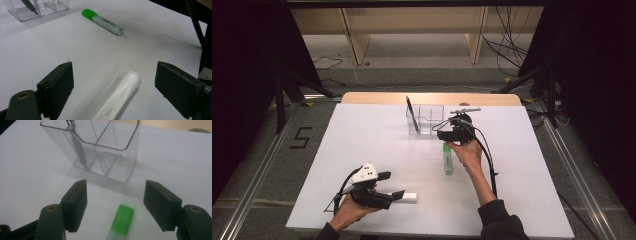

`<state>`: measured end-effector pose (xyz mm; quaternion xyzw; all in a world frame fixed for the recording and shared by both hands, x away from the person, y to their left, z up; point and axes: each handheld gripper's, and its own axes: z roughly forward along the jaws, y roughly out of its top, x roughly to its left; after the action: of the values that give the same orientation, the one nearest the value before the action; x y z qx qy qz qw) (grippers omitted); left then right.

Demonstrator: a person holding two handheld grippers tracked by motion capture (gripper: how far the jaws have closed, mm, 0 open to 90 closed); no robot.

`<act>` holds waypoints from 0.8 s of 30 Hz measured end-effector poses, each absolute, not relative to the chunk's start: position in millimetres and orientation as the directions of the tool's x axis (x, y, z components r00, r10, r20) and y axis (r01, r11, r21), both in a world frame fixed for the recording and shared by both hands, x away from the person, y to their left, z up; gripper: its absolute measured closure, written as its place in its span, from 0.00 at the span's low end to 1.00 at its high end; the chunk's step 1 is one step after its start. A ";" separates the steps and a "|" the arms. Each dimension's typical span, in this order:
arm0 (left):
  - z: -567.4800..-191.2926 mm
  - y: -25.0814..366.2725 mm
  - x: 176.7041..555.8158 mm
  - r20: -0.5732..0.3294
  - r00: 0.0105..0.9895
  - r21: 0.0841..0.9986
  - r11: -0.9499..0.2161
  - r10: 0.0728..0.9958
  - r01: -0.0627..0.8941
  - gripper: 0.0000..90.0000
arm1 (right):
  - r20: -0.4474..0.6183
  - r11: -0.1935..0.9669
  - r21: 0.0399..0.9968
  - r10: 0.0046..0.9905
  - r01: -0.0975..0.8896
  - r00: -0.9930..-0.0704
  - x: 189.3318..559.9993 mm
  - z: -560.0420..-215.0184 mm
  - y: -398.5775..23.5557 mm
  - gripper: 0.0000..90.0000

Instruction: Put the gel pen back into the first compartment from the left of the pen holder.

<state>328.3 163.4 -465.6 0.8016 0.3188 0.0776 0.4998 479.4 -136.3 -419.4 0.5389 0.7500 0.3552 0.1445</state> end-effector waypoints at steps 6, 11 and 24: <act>-465.2 163.0 328.6 -0.195 0.784 0.852 -0.293 0.590 0.433 0.17 | 0.162 0.174 0.669 0.915 0.723 -0.370 477.0 -426.7 -139.0 0.37; -466.0 162.6 328.4 -0.190 0.786 0.850 -0.301 0.588 0.432 0.17 | 0.148 0.197 0.652 0.914 0.732 -0.378 474.8 -432.5 -137.7 0.35; -466.1 160.8 327.4 -0.196 0.791 0.849 -0.304 0.580 0.433 0.17 | 0.146 0.239 0.596 0.906 0.767 -0.396 472.8 -441.4 -131.8 0.35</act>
<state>327.4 160.8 -466.1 0.8040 0.3149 0.0735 0.4990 472.8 -131.8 -441.4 0.5372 0.7785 0.3034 0.1153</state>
